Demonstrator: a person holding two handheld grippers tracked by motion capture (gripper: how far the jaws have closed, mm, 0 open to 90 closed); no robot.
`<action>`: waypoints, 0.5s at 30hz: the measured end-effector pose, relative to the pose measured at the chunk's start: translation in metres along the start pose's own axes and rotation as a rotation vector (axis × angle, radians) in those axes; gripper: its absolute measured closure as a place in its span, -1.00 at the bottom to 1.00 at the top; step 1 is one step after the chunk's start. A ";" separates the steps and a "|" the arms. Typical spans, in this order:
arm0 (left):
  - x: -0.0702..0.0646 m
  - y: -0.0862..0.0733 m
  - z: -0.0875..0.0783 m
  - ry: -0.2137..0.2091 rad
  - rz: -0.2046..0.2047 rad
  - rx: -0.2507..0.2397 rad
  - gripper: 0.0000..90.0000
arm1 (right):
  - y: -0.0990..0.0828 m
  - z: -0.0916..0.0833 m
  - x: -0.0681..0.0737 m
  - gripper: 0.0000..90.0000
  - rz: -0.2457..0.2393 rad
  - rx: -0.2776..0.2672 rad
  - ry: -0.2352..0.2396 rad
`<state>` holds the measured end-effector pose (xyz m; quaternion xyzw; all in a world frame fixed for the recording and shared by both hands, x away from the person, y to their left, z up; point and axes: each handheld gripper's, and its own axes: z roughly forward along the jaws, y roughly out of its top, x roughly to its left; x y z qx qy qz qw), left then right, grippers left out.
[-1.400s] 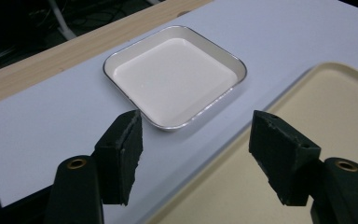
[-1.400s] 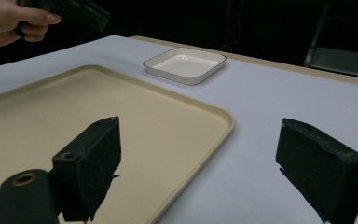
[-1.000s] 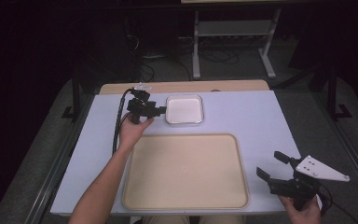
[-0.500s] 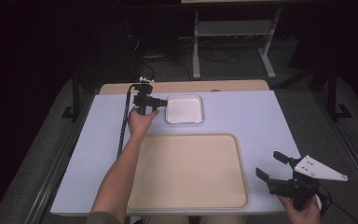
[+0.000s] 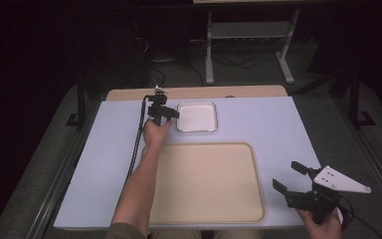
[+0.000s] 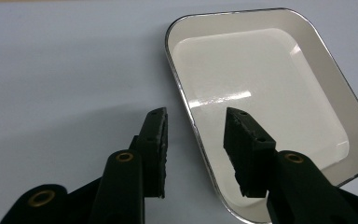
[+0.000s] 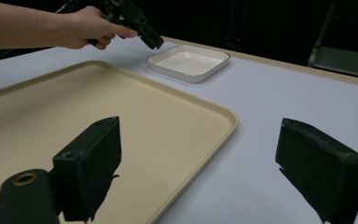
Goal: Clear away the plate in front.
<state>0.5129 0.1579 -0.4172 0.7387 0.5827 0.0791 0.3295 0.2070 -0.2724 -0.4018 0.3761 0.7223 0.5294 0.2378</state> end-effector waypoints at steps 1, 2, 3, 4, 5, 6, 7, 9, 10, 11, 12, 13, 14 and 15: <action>-0.001 0.000 0.000 0.000 -0.003 -0.001 0.37 | 0.000 0.000 0.000 -0.71 0.000 -0.001 0.000; -0.002 0.000 0.001 0.007 -0.001 -0.002 0.42 | 0.000 -0.001 0.001 -0.71 0.000 -0.002 0.000; -0.002 0.000 0.001 0.007 -0.001 -0.002 0.45 | 0.000 -0.001 0.001 -0.71 0.000 -0.005 -0.001; -0.005 0.000 0.002 0.028 0.021 0.004 0.46 | 0.000 -0.001 0.001 -0.71 0.001 -0.007 -0.001; -0.005 0.000 0.002 0.028 0.021 0.004 0.50 | 0.000 0.000 0.000 -0.71 0.003 -0.008 0.001; -0.009 0.001 0.005 0.045 0.036 0.021 0.51 | 0.001 0.000 0.000 -0.71 0.006 -0.009 0.004; -0.011 0.002 0.006 0.049 0.038 0.026 0.51 | 0.001 0.001 0.000 -0.71 0.006 -0.008 0.007; -0.014 0.004 0.009 0.061 0.045 0.034 0.51 | 0.001 0.002 0.001 -0.71 0.004 -0.003 0.012; -0.015 0.004 0.010 0.069 0.055 0.047 0.50 | 0.001 0.002 0.001 -0.71 0.002 -0.002 0.012; -0.015 0.004 0.010 0.069 0.055 0.047 0.50 | 0.001 0.002 0.001 -0.71 0.002 -0.002 0.012; -0.018 0.004 0.012 0.103 0.062 0.050 0.50 | 0.000 0.001 0.001 -0.71 0.005 -0.005 0.011; -0.018 0.003 0.013 0.116 0.065 0.051 0.50 | 0.001 0.000 0.001 -0.71 0.007 -0.009 0.009; -0.018 0.003 0.013 0.116 0.065 0.051 0.51 | 0.001 0.000 0.000 -0.71 0.010 -0.014 0.008; -0.019 0.003 0.014 0.110 0.063 0.052 0.52 | 0.001 -0.001 0.000 -0.71 0.012 -0.019 0.005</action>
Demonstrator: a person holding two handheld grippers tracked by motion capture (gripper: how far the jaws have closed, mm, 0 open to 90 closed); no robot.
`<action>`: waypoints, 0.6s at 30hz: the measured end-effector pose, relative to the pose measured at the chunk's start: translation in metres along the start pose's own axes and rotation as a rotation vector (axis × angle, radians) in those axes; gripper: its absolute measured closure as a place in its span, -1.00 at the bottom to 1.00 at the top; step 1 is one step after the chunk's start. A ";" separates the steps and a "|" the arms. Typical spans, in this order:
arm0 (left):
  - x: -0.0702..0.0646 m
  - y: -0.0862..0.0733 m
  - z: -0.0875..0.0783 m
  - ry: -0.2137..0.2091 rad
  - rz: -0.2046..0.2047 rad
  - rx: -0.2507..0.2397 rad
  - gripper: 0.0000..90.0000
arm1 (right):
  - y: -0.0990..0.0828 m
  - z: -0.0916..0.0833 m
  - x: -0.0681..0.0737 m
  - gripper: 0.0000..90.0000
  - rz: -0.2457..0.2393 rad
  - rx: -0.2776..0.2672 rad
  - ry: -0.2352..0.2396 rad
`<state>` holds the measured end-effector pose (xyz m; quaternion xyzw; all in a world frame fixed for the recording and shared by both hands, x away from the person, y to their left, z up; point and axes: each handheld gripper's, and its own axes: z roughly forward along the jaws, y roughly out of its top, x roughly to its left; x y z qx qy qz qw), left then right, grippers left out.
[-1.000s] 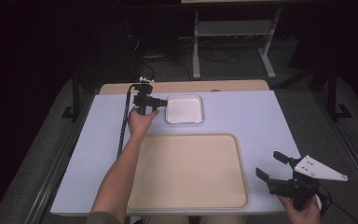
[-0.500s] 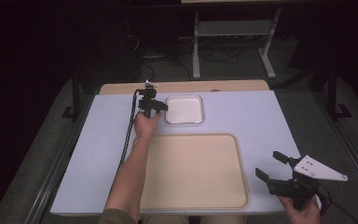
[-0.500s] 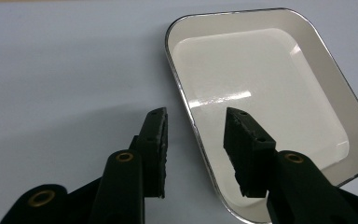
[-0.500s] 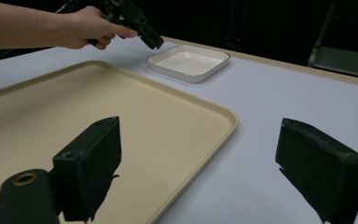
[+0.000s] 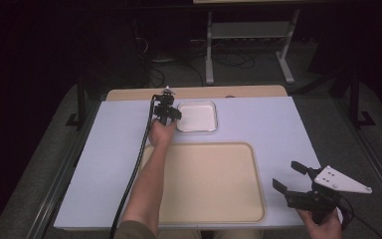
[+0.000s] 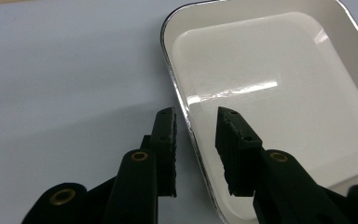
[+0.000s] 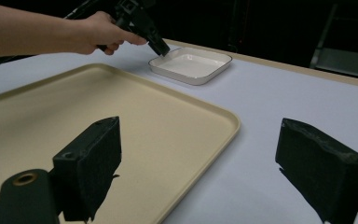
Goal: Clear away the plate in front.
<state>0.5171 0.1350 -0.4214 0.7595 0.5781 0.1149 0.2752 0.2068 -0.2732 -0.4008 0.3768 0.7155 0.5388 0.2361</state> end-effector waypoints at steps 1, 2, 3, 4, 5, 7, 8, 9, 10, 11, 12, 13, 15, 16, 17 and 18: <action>-0.001 0.000 0.002 0.005 -0.002 0.010 0.52 | 0.000 0.000 -0.001 -0.71 0.002 -0.002 0.001; -0.001 0.000 0.003 0.011 0.002 0.013 0.54 | 0.000 0.000 -0.001 -0.71 0.006 -0.003 0.002; -0.001 0.000 0.004 0.017 0.002 0.019 0.55 | 0.000 0.000 -0.001 -0.71 0.008 -0.003 0.003; -0.001 0.000 0.004 0.028 -0.005 0.022 0.55 | 0.000 0.000 -0.001 -0.71 0.009 -0.002 0.003; -0.001 -0.001 0.005 0.036 -0.013 0.027 0.55 | 0.000 0.000 -0.002 -0.71 0.009 -0.001 0.005; 0.000 -0.001 0.007 0.016 -0.057 0.037 0.57 | 0.000 -0.001 -0.002 -0.71 0.007 -0.002 0.007; 0.001 -0.001 0.007 0.011 -0.071 0.046 0.58 | 0.000 -0.001 -0.002 -0.70 0.007 -0.004 0.008; 0.002 -0.001 0.007 0.012 -0.074 0.049 0.61 | 0.000 -0.001 -0.002 -0.70 0.006 -0.006 0.008; 0.002 -0.001 0.007 0.012 -0.074 0.049 0.63 | 0.000 -0.001 -0.002 -0.70 0.006 -0.006 0.007; 0.002 -0.001 0.007 0.013 -0.073 0.052 0.63 | 0.000 -0.001 -0.002 -0.70 0.006 -0.006 0.007; 0.003 -0.001 0.008 0.004 -0.080 0.051 0.66 | 0.000 -0.001 -0.002 -0.70 0.007 -0.008 0.007; 0.003 -0.001 0.008 -0.002 -0.082 0.052 0.69 | 0.000 -0.002 -0.002 -0.70 0.007 -0.008 0.007; 0.002 -0.001 0.009 -0.006 -0.080 0.057 0.73 | 0.000 -0.002 -0.002 -0.70 0.008 -0.009 0.007; 0.002 -0.001 0.009 -0.006 -0.080 0.057 0.73 | 0.000 -0.002 -0.002 -0.70 0.008 -0.008 0.007; 0.003 -0.001 0.011 -0.022 -0.089 0.064 0.73 | 0.000 -0.001 -0.002 -0.70 0.008 -0.008 0.008; 0.003 -0.001 0.011 -0.026 -0.098 0.063 0.74 | 0.000 -0.001 -0.002 -0.70 0.009 -0.007 0.009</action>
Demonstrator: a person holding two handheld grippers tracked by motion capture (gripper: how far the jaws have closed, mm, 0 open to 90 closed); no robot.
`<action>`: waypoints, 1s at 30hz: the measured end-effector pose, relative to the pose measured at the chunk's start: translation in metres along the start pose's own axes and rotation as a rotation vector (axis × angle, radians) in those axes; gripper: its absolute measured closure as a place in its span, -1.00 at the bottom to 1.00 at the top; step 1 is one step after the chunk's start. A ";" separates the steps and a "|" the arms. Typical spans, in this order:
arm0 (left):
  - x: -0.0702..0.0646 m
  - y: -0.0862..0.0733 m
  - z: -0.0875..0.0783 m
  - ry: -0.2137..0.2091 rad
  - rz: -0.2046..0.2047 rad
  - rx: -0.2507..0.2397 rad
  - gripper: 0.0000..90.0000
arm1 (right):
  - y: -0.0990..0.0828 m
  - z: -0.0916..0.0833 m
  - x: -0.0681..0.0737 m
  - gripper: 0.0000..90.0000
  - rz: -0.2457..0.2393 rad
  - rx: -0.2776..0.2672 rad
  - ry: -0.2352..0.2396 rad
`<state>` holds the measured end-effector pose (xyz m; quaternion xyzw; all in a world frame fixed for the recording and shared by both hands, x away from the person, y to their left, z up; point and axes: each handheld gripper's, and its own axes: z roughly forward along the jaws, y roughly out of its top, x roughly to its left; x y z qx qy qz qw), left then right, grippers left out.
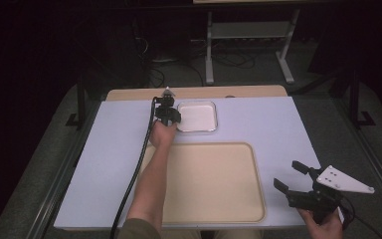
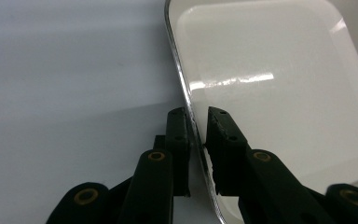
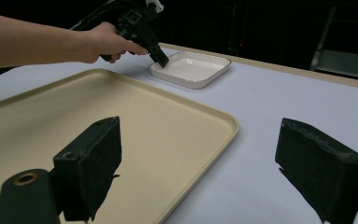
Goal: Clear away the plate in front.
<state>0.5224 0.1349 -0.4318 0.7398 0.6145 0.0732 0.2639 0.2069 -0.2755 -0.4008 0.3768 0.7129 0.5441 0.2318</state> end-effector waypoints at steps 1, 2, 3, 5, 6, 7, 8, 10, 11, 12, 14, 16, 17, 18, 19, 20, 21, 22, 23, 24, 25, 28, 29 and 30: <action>0.000 0.000 0.000 -0.002 -0.006 0.000 0.75 | 0.000 0.000 0.000 -0.70 -0.002 0.000 0.000; 0.000 0.000 0.000 -0.002 -0.006 0.000 0.76 | 0.000 0.000 0.000 -0.70 -0.002 0.000 0.000; 0.002 0.000 -0.001 -0.010 -0.040 0.009 0.79 | 0.000 0.000 0.001 -0.70 -0.004 -0.001 0.000; 0.007 0.001 -0.001 -0.046 -0.105 0.025 0.85 | 0.000 0.000 0.000 -0.70 -0.002 -0.001 0.001; 0.009 0.001 -0.001 -0.062 -0.129 0.031 0.87 | 0.000 0.000 0.000 -0.69 0.002 -0.002 0.002; 0.011 0.001 -0.001 -0.075 -0.151 0.033 0.89 | -0.001 0.000 -0.001 -0.69 0.005 -0.001 0.002; 0.012 0.000 -0.001 -0.087 -0.168 0.031 0.91 | -0.001 0.000 -0.002 -0.69 0.010 -0.001 0.003; 0.012 0.000 0.000 -0.109 -0.171 0.033 0.95 | -0.001 -0.001 -0.003 -0.69 0.017 -0.004 0.003; 0.011 0.001 0.000 -0.108 -0.173 0.036 0.95 | -0.001 -0.001 -0.003 -0.69 0.018 -0.008 0.003; 0.011 0.001 0.000 -0.108 -0.173 0.036 0.96 | -0.001 -0.001 -0.003 -0.69 0.018 -0.008 0.003; 0.013 0.001 0.000 -0.126 -0.197 0.040 0.96 | -0.001 -0.002 -0.003 -0.69 0.017 -0.007 0.005; 0.013 0.001 0.000 -0.131 -0.202 0.041 0.96 | -0.002 -0.001 -0.002 -0.69 0.014 -0.003 0.007; 0.013 0.001 0.000 -0.131 -0.202 0.041 0.96 | -0.002 -0.001 -0.002 -0.69 0.015 -0.002 0.007; 0.013 0.000 -0.001 -0.129 -0.198 0.037 0.96 | -0.002 -0.001 -0.002 -0.69 0.014 -0.001 0.008; 0.013 0.001 -0.002 -0.129 -0.199 0.035 0.96 | -0.002 -0.001 -0.002 -0.69 0.014 -0.001 0.007; 0.013 0.001 -0.002 -0.129 -0.199 0.032 0.96 | -0.002 -0.001 -0.002 -0.69 0.014 -0.001 0.006; 0.013 0.001 -0.002 -0.129 -0.199 0.032 0.96 | -0.002 -0.001 -0.002 -0.69 0.014 -0.001 0.006; 0.013 0.001 -0.004 -0.130 -0.200 0.020 0.96 | -0.002 -0.001 -0.002 -0.69 0.013 -0.001 0.005; 0.013 0.001 -0.004 -0.130 -0.200 0.020 0.96 | -0.002 -0.001 -0.002 -0.69 0.013 -0.001 0.005; 0.013 0.001 -0.005 -0.140 -0.204 0.015 0.96 | -0.002 -0.001 -0.002 -0.69 0.015 -0.002 0.004; 0.014 0.001 -0.007 -0.157 -0.214 0.005 0.96 | -0.002 -0.001 -0.002 -0.69 0.014 -0.002 0.004; 0.013 0.002 -0.009 -0.157 -0.214 -0.005 0.96 | -0.002 0.000 -0.002 -0.69 0.012 0.000 0.002; 0.013 0.003 -0.013 -0.157 -0.220 -0.020 0.96 | -0.002 0.000 -0.002 -0.69 0.013 0.000 0.001; 0.013 0.003 -0.013 -0.157 -0.220 -0.020 0.96 | -0.002 0.000 -0.002 -0.69 0.013 0.000 0.001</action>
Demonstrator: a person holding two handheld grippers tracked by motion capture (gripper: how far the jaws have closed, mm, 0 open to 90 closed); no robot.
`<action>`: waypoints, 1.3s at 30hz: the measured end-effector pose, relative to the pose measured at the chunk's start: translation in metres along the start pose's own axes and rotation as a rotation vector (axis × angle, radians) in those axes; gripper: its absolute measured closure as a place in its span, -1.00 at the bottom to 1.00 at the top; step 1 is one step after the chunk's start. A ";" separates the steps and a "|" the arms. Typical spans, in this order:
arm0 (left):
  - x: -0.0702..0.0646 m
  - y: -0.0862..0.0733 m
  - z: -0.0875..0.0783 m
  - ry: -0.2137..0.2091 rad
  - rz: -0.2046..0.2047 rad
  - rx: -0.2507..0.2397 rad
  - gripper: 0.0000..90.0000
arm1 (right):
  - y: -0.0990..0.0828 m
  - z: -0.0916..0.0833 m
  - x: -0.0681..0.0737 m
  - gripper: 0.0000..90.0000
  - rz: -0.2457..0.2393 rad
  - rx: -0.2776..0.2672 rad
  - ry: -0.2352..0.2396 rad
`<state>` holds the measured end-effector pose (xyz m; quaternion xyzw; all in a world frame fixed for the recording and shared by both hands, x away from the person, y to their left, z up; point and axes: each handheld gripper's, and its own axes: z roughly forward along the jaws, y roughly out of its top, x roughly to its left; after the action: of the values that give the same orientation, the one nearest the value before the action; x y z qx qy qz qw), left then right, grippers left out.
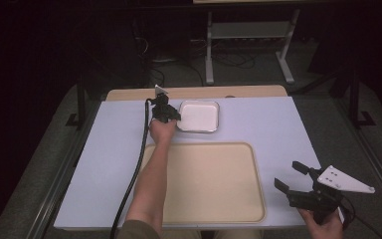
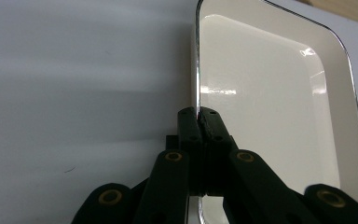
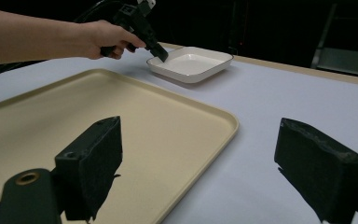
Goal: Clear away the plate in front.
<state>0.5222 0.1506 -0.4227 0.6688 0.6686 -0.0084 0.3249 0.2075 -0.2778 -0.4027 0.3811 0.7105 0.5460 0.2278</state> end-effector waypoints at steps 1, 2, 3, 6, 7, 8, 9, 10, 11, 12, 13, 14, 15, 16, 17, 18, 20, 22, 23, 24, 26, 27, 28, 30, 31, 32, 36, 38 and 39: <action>-0.001 0.001 -0.003 -0.008 -0.003 -0.010 0.96 | 0.000 -0.001 0.000 -0.69 0.001 -0.003 -0.003; -0.001 0.001 -0.003 -0.008 -0.003 -0.010 0.96 | 0.000 -0.001 0.000 -0.69 0.001 -0.003 -0.003; -0.001 0.001 -0.005 -0.014 0.000 -0.015 0.96 | 0.000 -0.001 0.000 -0.69 -0.003 -0.007 -0.004; -0.002 0.002 -0.012 -0.030 0.002 -0.031 0.96 | 0.000 -0.001 0.000 -0.69 -0.004 -0.007 -0.005; -0.003 0.003 -0.017 -0.037 0.002 -0.040 0.96 | 0.000 -0.001 0.000 -0.69 -0.002 -0.006 -0.005; -0.003 0.003 -0.017 -0.037 0.002 -0.040 0.96 | 0.000 -0.001 0.000 -0.69 -0.002 -0.006 -0.005; -0.004 0.003 -0.022 -0.051 0.006 -0.049 0.96 | 0.000 -0.001 0.000 -0.69 -0.002 -0.006 -0.003; -0.004 0.003 -0.022 -0.051 0.006 -0.049 0.96 | 0.000 0.000 0.000 -0.69 0.000 -0.005 -0.002; -0.004 0.003 -0.027 -0.063 0.013 -0.053 0.96 | 0.000 0.000 0.000 -0.69 0.000 -0.005 -0.001; -0.004 0.003 -0.027 -0.063 0.013 -0.053 0.96 | 0.000 0.000 0.000 -0.69 0.000 -0.005 -0.001; -0.005 0.003 -0.031 -0.062 0.024 -0.059 0.96 | 0.000 -0.001 0.001 -0.69 -0.005 -0.004 -0.002; -0.005 0.003 -0.031 -0.062 0.024 -0.059 0.96 | 0.000 -0.001 0.001 -0.69 -0.005 -0.004 -0.002; -0.004 0.003 -0.035 -0.069 0.026 -0.067 0.96 | 0.000 -0.001 0.002 -0.69 -0.005 -0.006 -0.005; -0.004 0.003 -0.037 -0.073 0.023 -0.068 0.96 | 0.000 -0.001 0.001 -0.69 -0.005 -0.009 -0.006; -0.003 0.003 -0.040 -0.075 0.026 -0.070 0.96 | 0.000 -0.001 0.001 -0.69 -0.003 -0.009 -0.007; -0.003 0.003 -0.040 -0.075 0.026 -0.070 0.96 | 0.000 -0.001 0.001 -0.69 -0.003 -0.009 -0.007; 0.000 0.003 -0.048 -0.085 0.018 -0.085 0.96 | 0.000 -0.001 0.001 -0.69 -0.001 -0.005 -0.009; 0.000 0.002 -0.051 -0.086 0.014 -0.091 0.96 | 0.000 -0.001 0.001 -0.69 -0.001 -0.002 -0.010; 0.002 0.001 -0.055 -0.091 0.018 -0.092 0.96 | 0.000 -0.001 0.001 -0.69 -0.002 -0.003 -0.012; 0.002 0.001 -0.055 -0.091 0.018 -0.092 0.96 | 0.000 -0.001 0.001 -0.69 -0.002 -0.003 -0.012; 0.003 -0.002 -0.059 -0.094 0.023 -0.093 0.96 | -0.001 -0.001 0.001 -0.69 -0.003 -0.004 -0.013; 0.004 -0.005 -0.064 -0.096 0.031 -0.098 0.96 | -0.001 -0.002 0.001 -0.70 0.000 -0.006 -0.013; 0.004 -0.005 -0.064 -0.096 0.031 -0.098 0.96 | -0.001 -0.002 0.001 -0.70 0.000 -0.006 -0.013; 0.005 -0.010 -0.069 -0.102 0.030 -0.102 0.96 | -0.001 -0.003 0.001 -0.70 0.001 -0.008 -0.013; 0.007 -0.014 -0.073 -0.107 0.033 -0.105 0.96 | -0.001 -0.003 0.002 -0.70 -0.003 -0.007 -0.013; 0.007 -0.014 -0.073 -0.107 0.033 -0.105 0.96 | -0.001 -0.003 0.002 -0.70 -0.003 -0.007 -0.013; 0.009 -0.022 -0.079 -0.117 0.049 -0.098 0.96 | 0.000 -0.002 0.004 -0.70 -0.014 -0.007 -0.013; 0.009 -0.027 -0.084 -0.123 0.061 -0.098 0.96 | 0.000 -0.001 0.006 -0.70 -0.020 0.000 -0.009; 0.009 -0.028 -0.085 -0.126 0.062 -0.099 0.96 | 0.000 -0.001 0.006 -0.70 -0.023 0.003 -0.009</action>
<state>0.4620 0.1934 -0.3708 0.6706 0.6252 -0.0074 0.3992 0.2029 -0.2736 -0.4016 0.3756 0.7145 0.5406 0.2369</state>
